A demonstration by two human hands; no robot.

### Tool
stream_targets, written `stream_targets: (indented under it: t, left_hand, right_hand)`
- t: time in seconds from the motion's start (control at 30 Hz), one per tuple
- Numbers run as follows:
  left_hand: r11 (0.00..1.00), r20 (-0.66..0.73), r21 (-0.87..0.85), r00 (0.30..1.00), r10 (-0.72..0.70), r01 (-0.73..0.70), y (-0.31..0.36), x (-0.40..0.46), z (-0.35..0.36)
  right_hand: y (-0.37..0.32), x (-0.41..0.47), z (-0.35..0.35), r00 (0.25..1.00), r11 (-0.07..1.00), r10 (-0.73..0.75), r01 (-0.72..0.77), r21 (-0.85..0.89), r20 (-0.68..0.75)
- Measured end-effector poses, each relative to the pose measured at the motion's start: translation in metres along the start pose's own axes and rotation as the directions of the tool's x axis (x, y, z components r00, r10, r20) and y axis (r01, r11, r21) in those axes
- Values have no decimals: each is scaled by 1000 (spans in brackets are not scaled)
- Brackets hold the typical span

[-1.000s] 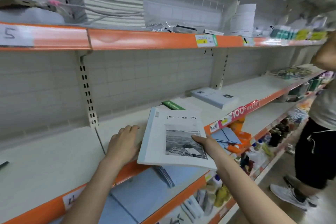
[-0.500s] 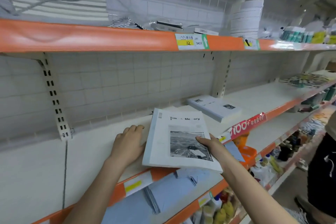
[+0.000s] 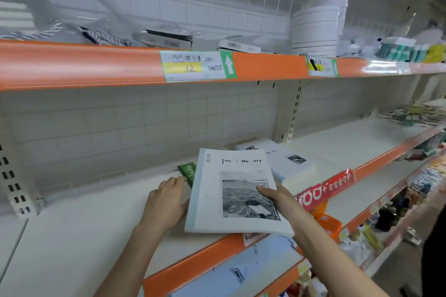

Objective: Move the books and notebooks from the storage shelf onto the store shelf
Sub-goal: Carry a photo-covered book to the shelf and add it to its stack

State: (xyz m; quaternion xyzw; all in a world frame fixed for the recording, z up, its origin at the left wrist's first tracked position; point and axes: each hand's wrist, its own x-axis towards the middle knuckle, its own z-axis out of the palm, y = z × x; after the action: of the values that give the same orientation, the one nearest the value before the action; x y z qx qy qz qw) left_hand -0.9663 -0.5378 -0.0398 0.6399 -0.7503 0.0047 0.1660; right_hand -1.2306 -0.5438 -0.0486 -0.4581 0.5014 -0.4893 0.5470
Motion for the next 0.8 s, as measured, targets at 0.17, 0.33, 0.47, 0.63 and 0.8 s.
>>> stream_targets:
  t: [0.17,0.33,0.47,0.63,0.8]
  left_hand:
    - [1000,15,15,1000,-4,3,15,23,13]
    - [999,-14,1,999,-50,50,29,43,24]
    - [990,-48,74,992,-116,119,43,62,32]
    - [978,-49,69,980,-193,196,77,87,47]
    - [958,-81,85,960,-267,274,110,108,60]
  right_hand:
    - [1,26,-23,1000,1000,19,-19,9,-2]
    - [-3,62,-48,998,999,42,-40,-30,45]
    - [-10,101,-69,995,997,36,-29,-76,97]
    - [-25,145,-99,983,993,52,-31,-117,179]
    - [-38,187,-136,973,983,68,-29,-180,219]
